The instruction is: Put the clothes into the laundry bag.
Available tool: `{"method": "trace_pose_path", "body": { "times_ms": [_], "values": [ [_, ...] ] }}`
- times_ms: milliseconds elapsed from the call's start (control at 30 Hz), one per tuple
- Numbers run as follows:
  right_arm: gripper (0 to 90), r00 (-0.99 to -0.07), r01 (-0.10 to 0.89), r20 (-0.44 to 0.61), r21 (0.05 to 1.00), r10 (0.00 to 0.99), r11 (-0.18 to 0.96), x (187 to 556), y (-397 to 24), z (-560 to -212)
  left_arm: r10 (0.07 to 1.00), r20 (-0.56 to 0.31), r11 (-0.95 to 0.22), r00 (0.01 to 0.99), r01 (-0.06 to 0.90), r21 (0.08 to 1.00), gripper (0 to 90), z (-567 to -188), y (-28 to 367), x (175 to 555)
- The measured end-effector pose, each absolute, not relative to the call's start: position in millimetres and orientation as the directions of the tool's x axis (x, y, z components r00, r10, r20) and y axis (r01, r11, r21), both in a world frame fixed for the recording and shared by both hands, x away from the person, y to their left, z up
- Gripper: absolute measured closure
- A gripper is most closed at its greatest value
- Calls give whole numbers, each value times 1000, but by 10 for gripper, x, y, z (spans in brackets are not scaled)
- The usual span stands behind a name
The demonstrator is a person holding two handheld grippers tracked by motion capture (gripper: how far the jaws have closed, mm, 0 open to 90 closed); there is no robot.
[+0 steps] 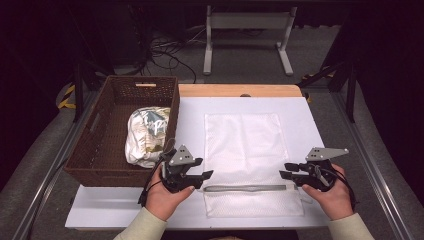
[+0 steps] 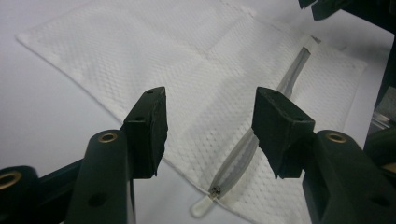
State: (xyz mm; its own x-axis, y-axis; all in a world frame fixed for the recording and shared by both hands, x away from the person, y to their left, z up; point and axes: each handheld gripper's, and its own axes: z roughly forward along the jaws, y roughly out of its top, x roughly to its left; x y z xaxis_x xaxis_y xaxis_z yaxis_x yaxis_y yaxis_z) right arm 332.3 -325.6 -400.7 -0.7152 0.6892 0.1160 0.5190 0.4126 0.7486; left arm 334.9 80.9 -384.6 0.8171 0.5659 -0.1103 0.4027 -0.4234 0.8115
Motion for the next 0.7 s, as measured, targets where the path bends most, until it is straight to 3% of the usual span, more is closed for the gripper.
{"method": "trace_pose_path", "body": {
  "times_ms": [167,700],
  "values": [
    [508,-753,491,94,739,651,461,3394,-3084,-3970,583,-114,-398,804,405,823,454,-3805,863,3355],
    [425,-821,433,41,695,569,574,3512,-2665,-4062,629,-100,-376,771,414,829,432,-3834,1025,3305]
  ]
}}
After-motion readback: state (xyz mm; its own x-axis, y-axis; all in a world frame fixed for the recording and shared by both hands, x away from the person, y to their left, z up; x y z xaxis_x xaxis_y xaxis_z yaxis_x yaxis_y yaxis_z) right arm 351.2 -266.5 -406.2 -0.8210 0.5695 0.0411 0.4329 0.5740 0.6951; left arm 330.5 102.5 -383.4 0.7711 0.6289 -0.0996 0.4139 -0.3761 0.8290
